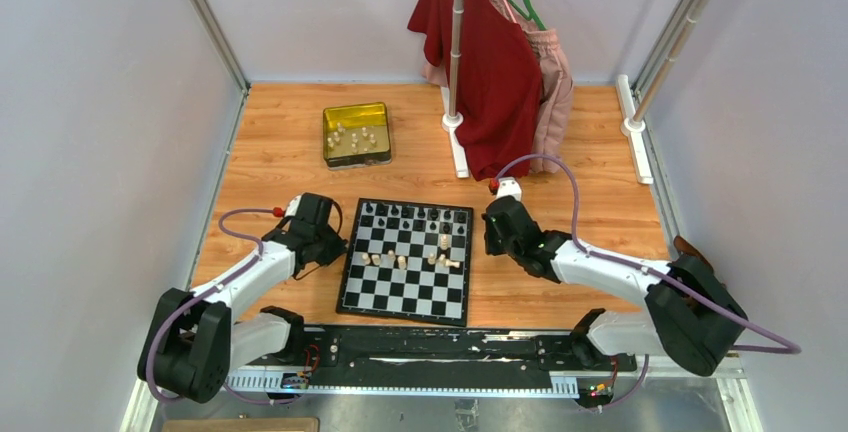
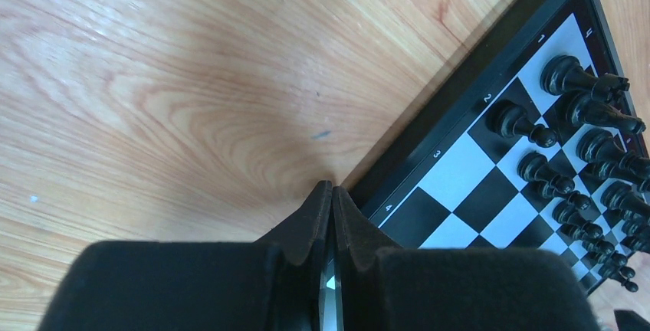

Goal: Set up the chess pieces on the board
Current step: Move the chessboard to the center of the board.

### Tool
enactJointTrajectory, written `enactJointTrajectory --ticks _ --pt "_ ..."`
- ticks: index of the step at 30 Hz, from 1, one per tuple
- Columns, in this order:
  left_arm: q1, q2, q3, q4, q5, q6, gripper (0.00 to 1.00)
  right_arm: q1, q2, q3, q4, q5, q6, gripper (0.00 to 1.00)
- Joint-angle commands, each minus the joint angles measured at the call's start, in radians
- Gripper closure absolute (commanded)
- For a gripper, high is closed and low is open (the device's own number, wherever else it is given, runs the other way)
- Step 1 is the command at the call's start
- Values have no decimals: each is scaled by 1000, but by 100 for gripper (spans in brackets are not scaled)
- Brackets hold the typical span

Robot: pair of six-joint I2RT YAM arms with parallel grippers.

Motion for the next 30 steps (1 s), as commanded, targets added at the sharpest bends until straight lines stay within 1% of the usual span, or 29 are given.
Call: enactJointTrajectory --ticks 1,7,15,24,30 --pt "-61 14 -40 -69 6 -49 90 16 42 -20 92 -11 37 100" --pt "-102 38 -33 -44 7 -69 90 15 91 -12 114 -9 40 100" --pt "-159 116 -5 7 12 -87 90 16 172 15 133 -11 40 100" --pt "-185 213 23 93 44 -98 90 14 222 75 116 19 17 100" --pt "-195 284 81 116 53 -84 90 7 250 105 98 49 5 100"
